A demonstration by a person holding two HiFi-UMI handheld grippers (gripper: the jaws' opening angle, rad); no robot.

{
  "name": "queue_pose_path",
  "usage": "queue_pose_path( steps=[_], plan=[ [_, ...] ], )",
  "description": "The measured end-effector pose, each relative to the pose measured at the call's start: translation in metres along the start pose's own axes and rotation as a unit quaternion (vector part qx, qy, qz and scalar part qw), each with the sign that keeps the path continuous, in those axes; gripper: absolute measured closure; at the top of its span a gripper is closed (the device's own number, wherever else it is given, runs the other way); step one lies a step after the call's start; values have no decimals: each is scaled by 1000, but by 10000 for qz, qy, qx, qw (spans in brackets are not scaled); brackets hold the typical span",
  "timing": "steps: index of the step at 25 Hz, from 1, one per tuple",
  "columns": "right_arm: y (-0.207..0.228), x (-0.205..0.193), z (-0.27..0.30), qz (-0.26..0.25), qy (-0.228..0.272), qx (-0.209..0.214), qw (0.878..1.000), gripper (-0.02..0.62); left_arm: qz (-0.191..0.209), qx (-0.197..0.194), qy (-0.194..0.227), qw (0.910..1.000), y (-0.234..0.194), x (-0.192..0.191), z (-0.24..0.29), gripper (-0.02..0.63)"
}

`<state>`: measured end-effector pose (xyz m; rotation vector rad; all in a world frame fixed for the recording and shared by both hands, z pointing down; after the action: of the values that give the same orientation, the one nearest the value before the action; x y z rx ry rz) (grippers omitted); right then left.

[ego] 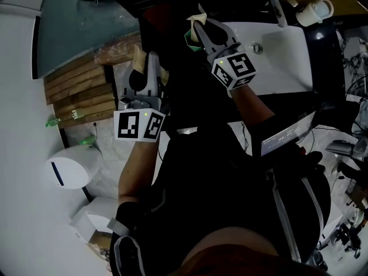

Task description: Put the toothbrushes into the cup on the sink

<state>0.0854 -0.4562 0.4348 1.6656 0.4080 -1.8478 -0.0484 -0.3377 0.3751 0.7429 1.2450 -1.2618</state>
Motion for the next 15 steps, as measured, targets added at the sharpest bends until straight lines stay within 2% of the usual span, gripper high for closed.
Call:
queue_pose_path(
  steps=[9,15],
  plan=[
    [-2,-11,2,-164,78,-128,9998,551,91,-131,-5,9999,-2,-5,-2,594],
    [-4,-4,-3,-329,325,-443,9979,551,120,-145,-21,9998,-6,-4,-10,594]
  ],
)
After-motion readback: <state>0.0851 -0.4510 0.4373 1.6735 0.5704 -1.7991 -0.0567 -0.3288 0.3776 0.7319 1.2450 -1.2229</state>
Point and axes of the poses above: the fingertips, and each gripper's own axes: z forward along the fingers, y to its right, x out of its top, the point moved 4 cm from there along -z, backward along the fingers, and after that the axes turned 14 degrees about -y, right-handed, at the moved point
